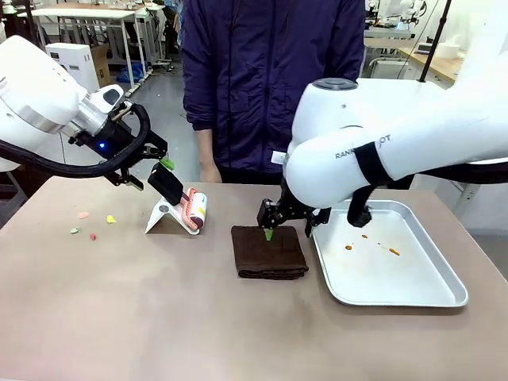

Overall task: Clean the surface of the table.
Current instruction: Hold the Lint Roller with your left hand and the towel with your right hand.

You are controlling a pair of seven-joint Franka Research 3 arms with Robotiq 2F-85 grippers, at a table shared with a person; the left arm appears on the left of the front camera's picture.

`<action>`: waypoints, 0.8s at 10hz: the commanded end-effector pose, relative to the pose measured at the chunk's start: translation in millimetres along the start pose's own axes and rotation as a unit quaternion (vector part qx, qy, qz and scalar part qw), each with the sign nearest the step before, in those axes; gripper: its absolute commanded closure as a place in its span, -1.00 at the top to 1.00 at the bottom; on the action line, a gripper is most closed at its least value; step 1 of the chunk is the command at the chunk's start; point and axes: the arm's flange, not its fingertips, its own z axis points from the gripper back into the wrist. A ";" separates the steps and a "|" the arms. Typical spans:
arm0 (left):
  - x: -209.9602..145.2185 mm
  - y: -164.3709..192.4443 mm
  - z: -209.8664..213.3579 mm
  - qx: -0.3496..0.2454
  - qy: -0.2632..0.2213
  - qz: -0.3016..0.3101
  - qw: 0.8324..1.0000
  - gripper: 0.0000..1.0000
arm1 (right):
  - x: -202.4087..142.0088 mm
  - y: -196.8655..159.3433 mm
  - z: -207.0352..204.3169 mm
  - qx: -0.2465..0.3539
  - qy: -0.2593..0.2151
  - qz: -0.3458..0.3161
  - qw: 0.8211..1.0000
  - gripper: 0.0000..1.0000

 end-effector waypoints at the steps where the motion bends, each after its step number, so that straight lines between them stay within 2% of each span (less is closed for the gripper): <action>1: 4.9 -2.6 0.6 0.014 0.001 0.010 1.000 1.00 | 15.2 24.2 -11.8 -0.034 0.020 -0.011 0.999 1.00; 3: 9.4 -4.3 -7.2 0.018 0.011 0.011 1.000 1.00 | 21.5 21.8 -22.7 -0.051 0.021 -0.032 0.998 1.00; 8: 12.1 -10.5 -19.7 0.018 0.016 0.013 1.000 1.00 | 36.4 0.2 -52.0 -0.035 0.040 -0.028 0.998 1.00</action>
